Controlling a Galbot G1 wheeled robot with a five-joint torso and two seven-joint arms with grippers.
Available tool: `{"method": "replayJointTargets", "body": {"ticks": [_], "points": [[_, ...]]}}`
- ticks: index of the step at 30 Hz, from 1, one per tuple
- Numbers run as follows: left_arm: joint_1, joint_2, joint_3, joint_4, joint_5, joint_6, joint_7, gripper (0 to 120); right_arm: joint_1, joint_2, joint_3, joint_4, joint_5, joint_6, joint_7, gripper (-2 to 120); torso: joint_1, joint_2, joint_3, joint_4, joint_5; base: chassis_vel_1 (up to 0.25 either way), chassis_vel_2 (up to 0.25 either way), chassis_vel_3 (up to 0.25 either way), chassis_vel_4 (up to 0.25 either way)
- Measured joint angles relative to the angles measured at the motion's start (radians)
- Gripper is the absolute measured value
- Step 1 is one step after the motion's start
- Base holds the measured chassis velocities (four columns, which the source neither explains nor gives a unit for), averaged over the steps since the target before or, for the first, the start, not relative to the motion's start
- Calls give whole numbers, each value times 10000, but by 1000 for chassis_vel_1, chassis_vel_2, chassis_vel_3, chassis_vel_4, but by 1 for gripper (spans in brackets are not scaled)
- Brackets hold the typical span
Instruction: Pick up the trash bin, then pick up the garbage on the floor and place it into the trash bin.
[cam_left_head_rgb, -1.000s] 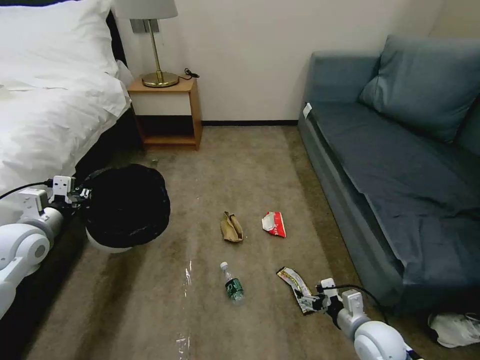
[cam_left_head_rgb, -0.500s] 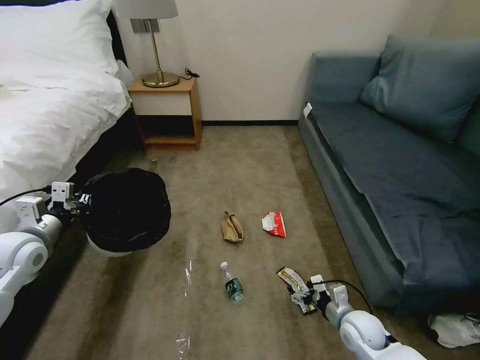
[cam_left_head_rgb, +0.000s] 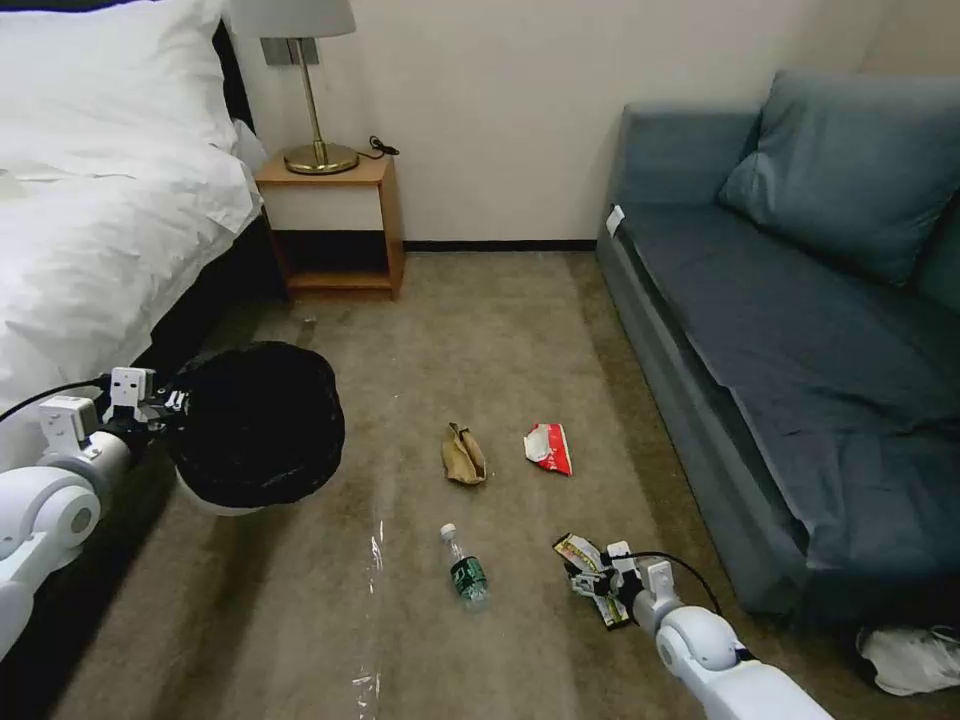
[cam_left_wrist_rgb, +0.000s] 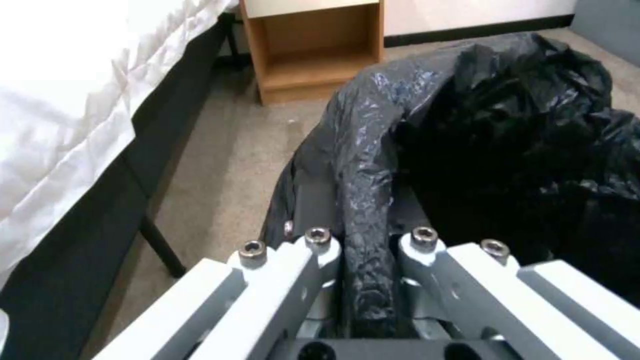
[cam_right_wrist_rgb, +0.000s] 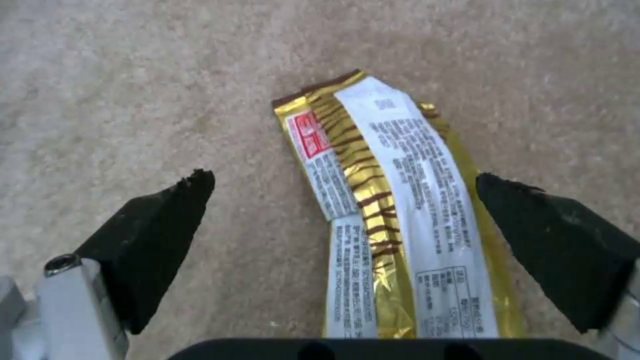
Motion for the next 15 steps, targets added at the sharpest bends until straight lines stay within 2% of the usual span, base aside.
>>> {"method": "replayJointTargets", "body": {"ticks": [15], "points": [[-378,-33,379,333,35,-102,69,4,556,527,238,-1599,-359,685,-409,99,0,-1,-1,2,0,0,0,0,0]]}}
